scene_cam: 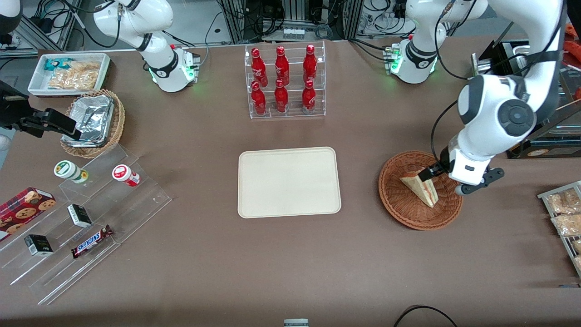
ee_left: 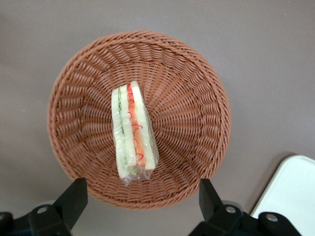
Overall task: Place sandwich from basket to tray
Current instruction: 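Lower the left gripper and close it on the sandwich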
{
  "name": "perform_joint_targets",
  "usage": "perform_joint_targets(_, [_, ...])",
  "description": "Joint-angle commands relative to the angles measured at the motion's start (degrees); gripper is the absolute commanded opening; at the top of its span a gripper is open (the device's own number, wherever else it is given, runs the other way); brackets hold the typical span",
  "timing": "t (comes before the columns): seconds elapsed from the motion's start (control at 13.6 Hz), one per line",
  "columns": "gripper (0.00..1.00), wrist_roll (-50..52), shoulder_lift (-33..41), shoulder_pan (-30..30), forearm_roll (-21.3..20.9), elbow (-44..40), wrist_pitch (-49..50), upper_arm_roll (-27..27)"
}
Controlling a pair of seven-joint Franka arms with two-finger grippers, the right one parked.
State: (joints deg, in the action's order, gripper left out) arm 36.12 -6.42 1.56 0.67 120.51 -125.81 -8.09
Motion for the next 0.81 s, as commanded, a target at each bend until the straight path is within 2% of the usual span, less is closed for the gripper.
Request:
perform_joint_targets(0.0, [1.0,2.4,2.6,0.4,-0.8,5.9,-3.2,0.3])
perform_joint_targets(0.73, [1.0,5.7,-3.7,0.2,-0.7,6.5,-8.4,0.4])
